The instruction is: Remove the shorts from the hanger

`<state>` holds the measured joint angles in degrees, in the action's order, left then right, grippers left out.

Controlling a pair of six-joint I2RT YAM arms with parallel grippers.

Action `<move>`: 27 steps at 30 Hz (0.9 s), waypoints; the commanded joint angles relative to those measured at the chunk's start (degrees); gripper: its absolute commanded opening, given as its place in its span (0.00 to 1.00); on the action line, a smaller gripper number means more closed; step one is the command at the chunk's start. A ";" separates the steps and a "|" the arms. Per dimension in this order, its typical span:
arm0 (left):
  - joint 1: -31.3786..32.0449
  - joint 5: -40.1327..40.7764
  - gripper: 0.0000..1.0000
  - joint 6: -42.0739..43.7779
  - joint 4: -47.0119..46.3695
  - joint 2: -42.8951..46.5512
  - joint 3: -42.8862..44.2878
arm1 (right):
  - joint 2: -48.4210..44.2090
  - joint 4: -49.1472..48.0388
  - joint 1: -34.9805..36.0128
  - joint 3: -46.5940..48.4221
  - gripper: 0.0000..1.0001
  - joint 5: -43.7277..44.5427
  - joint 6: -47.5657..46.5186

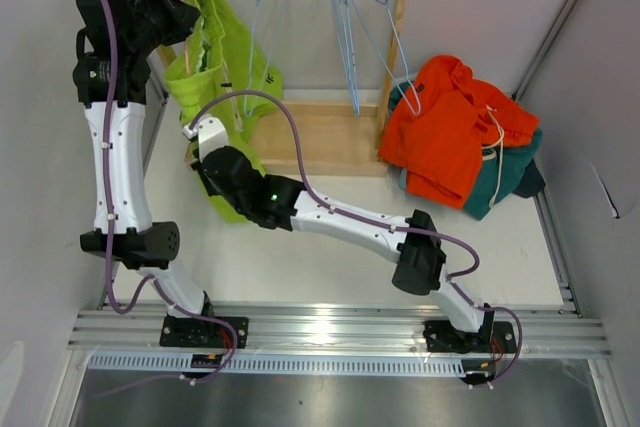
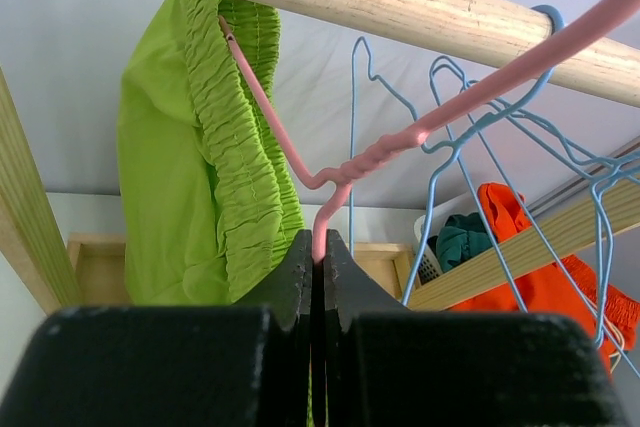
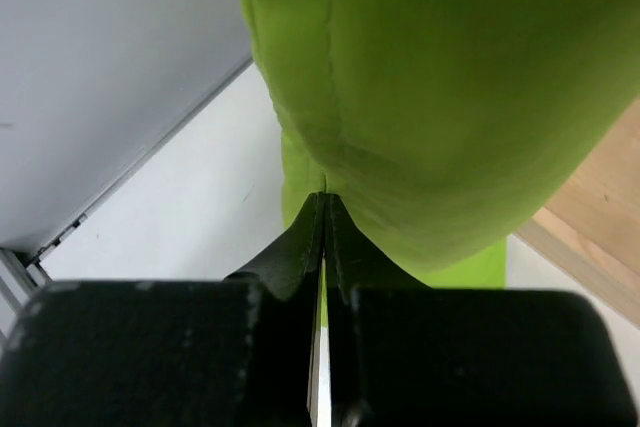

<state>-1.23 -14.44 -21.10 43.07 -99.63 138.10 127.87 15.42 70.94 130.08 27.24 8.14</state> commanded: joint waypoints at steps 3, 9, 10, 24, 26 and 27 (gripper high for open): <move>0.27 -1.03 0.00 -0.87 -4.75 3.39 0.76 | -7.52 -3.99 3.32 -10.59 0.00 3.86 1.17; 0.18 0.29 0.00 -0.34 -3.96 0.94 3.84 | -21.84 -9.26 13.86 -33.54 0.00 11.50 7.85; 0.18 0.29 0.00 -0.43 -4.04 0.59 3.93 | -23.36 -10.31 17.01 -39.23 0.00 12.73 8.81; 0.09 -1.91 0.00 -0.61 -3.08 3.75 -0.20 | -17.06 -17.26 10.72 -22.17 0.99 18.02 -7.78; 0.18 -2.43 0.00 -0.61 -2.55 4.18 -0.55 | -12.49 -16.74 7.48 -14.99 0.99 15.74 -10.16; 0.18 -2.70 0.00 -0.52 -2.46 4.27 -0.73 | -10.99 -15.69 6.59 -12.33 0.99 15.04 -10.34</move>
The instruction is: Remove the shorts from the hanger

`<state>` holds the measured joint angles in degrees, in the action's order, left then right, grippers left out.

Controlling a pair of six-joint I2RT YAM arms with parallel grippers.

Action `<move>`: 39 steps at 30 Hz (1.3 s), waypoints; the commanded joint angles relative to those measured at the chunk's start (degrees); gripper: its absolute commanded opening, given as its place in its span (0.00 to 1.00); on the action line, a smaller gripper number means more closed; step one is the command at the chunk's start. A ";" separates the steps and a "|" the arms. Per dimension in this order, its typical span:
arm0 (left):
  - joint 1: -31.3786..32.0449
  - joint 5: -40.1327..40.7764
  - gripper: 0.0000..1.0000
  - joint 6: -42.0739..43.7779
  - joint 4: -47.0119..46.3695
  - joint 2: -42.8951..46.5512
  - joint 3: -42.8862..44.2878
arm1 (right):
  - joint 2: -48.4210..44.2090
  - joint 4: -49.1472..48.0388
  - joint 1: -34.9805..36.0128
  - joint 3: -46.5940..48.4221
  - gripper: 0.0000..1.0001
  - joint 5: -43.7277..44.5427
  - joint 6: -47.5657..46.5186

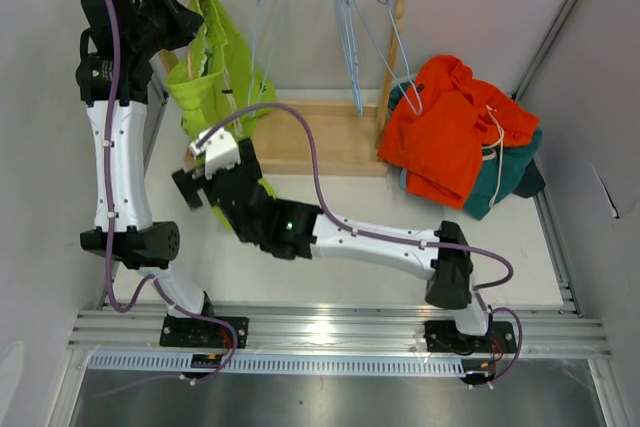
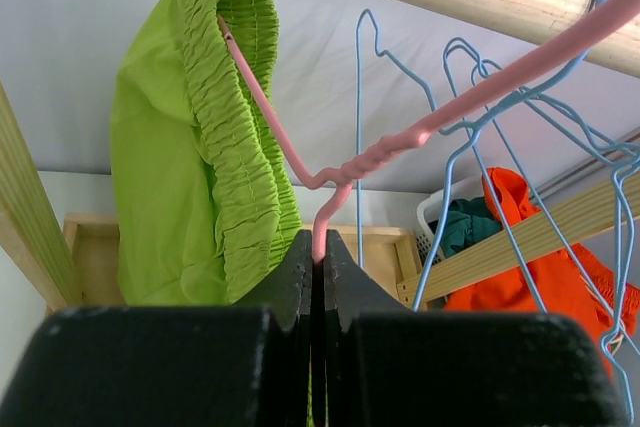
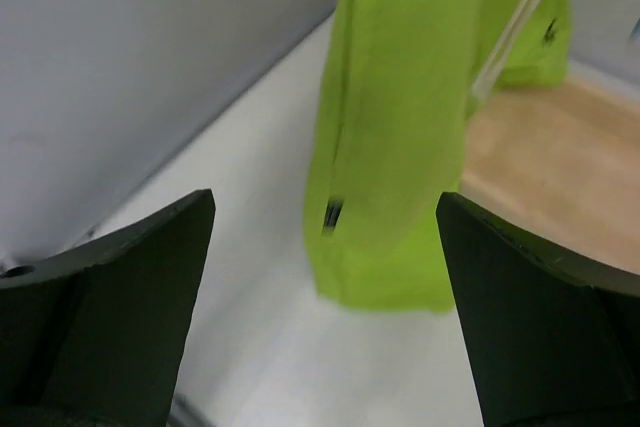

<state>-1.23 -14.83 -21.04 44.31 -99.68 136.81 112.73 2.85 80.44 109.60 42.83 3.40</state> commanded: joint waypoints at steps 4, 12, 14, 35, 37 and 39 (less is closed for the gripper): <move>0.09 -2.83 0.00 -0.76 -3.80 4.67 0.65 | 11.62 1.71 -5.91 20.81 1.00 -3.27 -5.77; 0.18 -4.15 0.00 -1.73 -4.06 3.70 3.54 | 17.62 4.70 -7.76 25.84 0.83 -4.60 0.80; 0.01 -4.15 0.00 -1.64 -4.06 3.09 3.81 | 16.39 5.14 -7.24 22.08 0.67 -4.42 2.92; -0.79 -1.87 0.00 -0.93 -3.10 -1.40 7.42 | -9.28 8.66 13.69 -22.85 0.00 12.19 23.49; -0.79 -2.39 0.00 -0.94 -2.74 -0.79 6.63 | -9.46 7.53 12.72 -23.56 0.00 12.89 23.06; -0.35 -2.48 0.00 -0.67 -2.48 0.88 4.43 | -9.46 3.86 10.36 -23.38 0.00 11.76 20.35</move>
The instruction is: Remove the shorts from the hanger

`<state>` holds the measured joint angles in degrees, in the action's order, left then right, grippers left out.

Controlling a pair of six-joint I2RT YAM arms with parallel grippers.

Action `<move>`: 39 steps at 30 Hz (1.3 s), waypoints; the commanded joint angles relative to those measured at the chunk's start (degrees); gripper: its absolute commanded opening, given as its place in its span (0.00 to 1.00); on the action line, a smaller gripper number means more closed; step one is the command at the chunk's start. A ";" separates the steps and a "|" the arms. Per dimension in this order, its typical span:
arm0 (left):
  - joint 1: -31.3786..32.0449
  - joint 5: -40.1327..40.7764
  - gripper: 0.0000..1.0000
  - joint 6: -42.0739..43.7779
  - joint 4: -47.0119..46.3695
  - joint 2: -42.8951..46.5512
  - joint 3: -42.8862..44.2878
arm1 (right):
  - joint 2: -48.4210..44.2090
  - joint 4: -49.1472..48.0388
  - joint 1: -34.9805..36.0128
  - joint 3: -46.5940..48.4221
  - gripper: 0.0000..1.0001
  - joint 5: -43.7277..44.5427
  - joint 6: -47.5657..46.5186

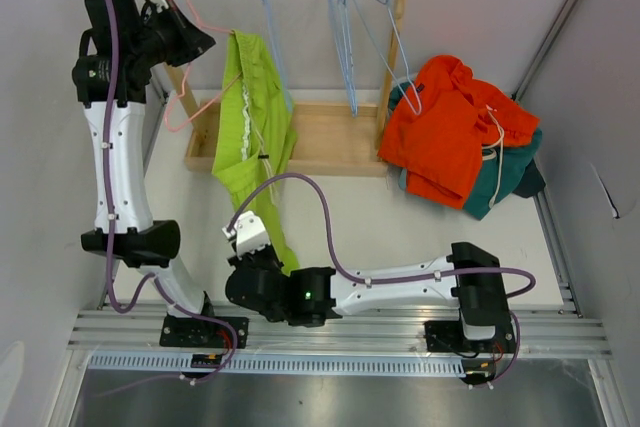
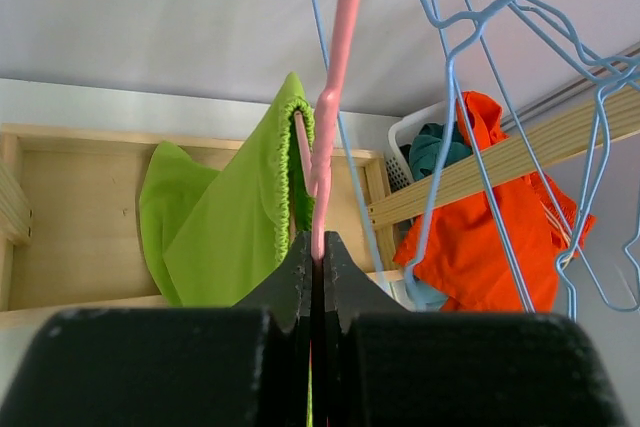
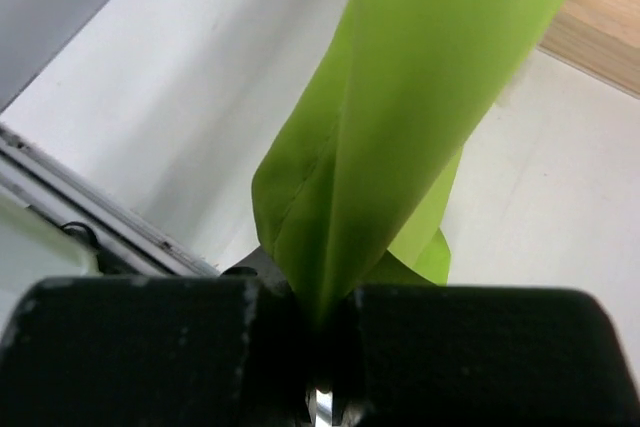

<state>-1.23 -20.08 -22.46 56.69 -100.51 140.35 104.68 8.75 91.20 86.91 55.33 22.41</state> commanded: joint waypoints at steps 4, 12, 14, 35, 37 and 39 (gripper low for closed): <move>0.53 3.47 0.00 1.72 -14.06 5.75 -3.68 | 1.39 -9.01 -6.02 2.89 0.00 -4.34 -5.96; 2.38 2.68 0.00 1.10 -9.06 13.32 -11.66 | 16.93 -8.93 -19.29 23.63 0.00 -13.49 -14.58; 2.47 3.46 0.00 0.93 -8.35 16.46 -14.13 | 19.84 -5.62 -22.02 29.96 0.00 -14.72 -14.94; 2.47 13.04 0.00 6.11 -7.56 13.70 -12.76 | 4.93 -13.65 -21.60 5.41 0.00 -15.52 -7.22; 2.47 12.34 0.00 6.81 -6.77 9.48 -2.74 | 0.71 -14.81 -17.49 -0.84 0.00 -13.07 -4.84; 2.47 11.82 0.00 7.08 -7.20 4.46 1.93 | -2.62 -13.86 -15.01 -7.27 0.00 -11.66 -2.39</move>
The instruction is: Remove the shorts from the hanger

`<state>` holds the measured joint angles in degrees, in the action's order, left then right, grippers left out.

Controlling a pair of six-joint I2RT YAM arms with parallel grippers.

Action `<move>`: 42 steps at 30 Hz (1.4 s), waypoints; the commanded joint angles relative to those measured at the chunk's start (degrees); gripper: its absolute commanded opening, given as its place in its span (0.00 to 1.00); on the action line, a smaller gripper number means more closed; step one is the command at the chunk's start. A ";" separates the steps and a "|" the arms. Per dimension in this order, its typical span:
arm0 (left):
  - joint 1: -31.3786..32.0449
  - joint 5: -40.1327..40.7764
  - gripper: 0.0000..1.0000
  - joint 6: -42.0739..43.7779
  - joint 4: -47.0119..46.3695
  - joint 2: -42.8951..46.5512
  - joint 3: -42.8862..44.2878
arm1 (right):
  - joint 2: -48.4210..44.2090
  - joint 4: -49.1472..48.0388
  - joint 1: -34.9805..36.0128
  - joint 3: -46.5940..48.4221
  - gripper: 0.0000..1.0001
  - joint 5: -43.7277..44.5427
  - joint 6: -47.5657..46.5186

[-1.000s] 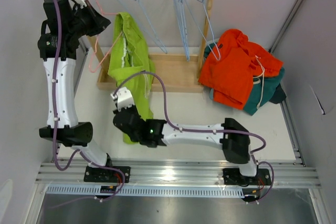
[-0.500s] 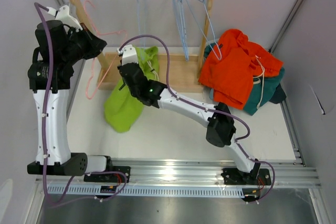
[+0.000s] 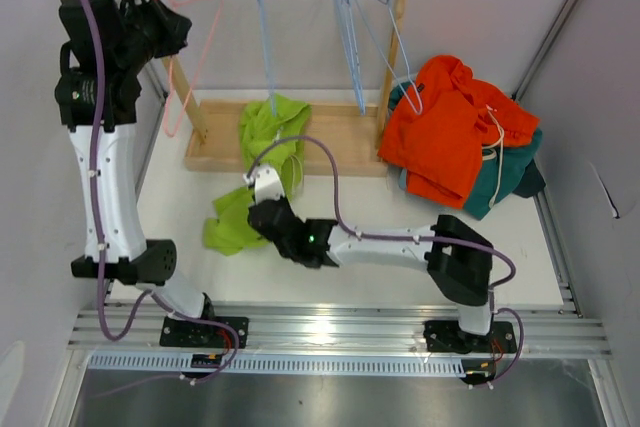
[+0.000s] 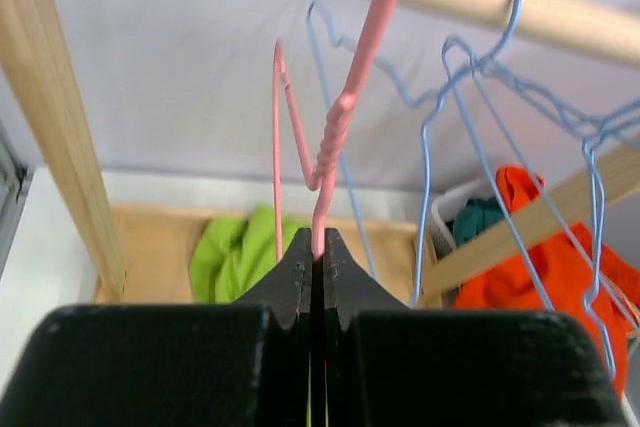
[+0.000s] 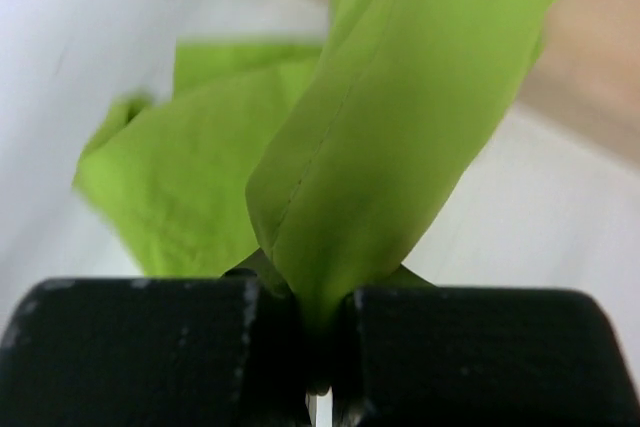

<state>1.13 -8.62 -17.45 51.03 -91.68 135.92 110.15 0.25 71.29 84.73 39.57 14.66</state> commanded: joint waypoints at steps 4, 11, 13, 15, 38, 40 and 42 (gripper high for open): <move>0.10 0.27 0.00 2.25 -8.47 -7.37 5.16 | -13.98 -3.77 11.14 -13.61 0.00 8.14 11.17; 0.10 -1.57 0.00 1.19 -15.51 -16.59 9.63 | -21.98 7.73 22.21 -22.58 0.00 16.58 20.49; 0.10 -1.83 0.00 1.19 -16.31 -18.09 9.19 | -23.57 10.54 24.07 -24.69 0.00 20.01 23.65; 0.10 -1.75 0.00 1.28 -16.40 -18.71 8.75 | -25.94 16.43 26.17 -25.49 0.00 23.25 30.06; 0.10 -2.80 0.99 1.19 -17.53 1.93 -23.47 | -52.32 1.27 5.21 1.22 0.00 36.12 -37.79; 0.10 -3.24 0.99 0.67 -18.33 5.78 -27.61 | -49.61 1.41 0.89 7.97 0.00 33.39 -41.10; 0.10 -3.94 0.99 0.32 -20.25 8.52 -32.02 | -46.88 3.69 -5.76 13.85 0.00 29.78 -43.30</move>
<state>1.10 -10.94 -16.38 34.39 -88.86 108.03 59.59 13.65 72.01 91.29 75.31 -12.62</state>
